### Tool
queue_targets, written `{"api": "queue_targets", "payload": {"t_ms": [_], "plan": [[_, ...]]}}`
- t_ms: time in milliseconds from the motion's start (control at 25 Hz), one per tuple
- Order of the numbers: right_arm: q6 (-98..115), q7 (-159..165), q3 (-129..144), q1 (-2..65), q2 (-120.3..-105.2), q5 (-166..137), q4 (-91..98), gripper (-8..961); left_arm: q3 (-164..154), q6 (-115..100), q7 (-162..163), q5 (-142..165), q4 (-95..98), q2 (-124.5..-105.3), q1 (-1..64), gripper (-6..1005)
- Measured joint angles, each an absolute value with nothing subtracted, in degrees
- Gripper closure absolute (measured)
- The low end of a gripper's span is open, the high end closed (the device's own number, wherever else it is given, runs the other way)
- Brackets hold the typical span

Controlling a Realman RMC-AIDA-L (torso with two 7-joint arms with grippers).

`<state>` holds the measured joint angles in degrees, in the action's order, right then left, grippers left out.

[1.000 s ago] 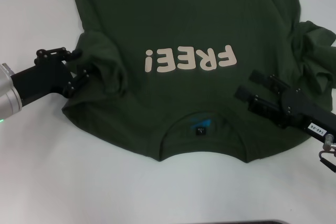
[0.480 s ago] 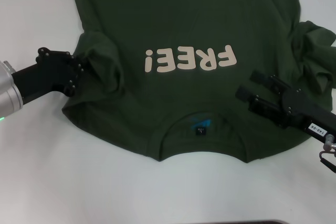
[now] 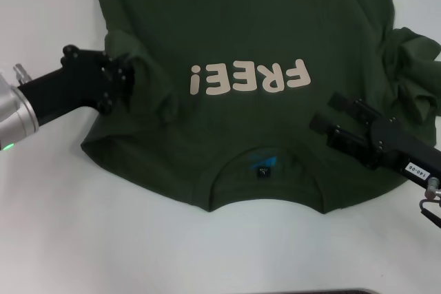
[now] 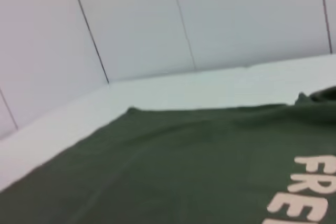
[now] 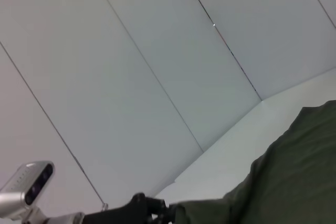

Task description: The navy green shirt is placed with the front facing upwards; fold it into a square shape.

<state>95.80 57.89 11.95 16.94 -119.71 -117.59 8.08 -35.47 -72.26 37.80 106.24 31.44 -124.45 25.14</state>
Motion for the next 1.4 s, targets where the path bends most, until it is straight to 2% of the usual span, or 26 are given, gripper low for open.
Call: {"api": "queue_targets", "payload": {"t_ms": [720, 1040, 1280, 1400], "plan": [[95.78, 57.82, 11.96, 16.81, -119.71, -117.59, 7.99, 41, -36.62, -69.86, 21.33, 98.82, 19.91, -124.54, 28.0, 963], [95.71, 57.83, 12.13, 16.88, -119.71, -117.6, 7.92, 42, -36.29, -69.41, 21.28, 90.97, 19.6, -124.54, 26.88, 765], [95.7, 57.83, 12.03, 16.95, -119.71, -117.6, 7.91, 42, -36.19, -69.26, 21.4, 87.29, 20.5, -124.11, 24.82, 539], [95.66, 57.84, 11.97, 17.07, -119.71, -117.6, 7.91, 41, -36.2, -69.02, 21.31, 87.33, 21.51, -124.05, 23.31, 390]]}}
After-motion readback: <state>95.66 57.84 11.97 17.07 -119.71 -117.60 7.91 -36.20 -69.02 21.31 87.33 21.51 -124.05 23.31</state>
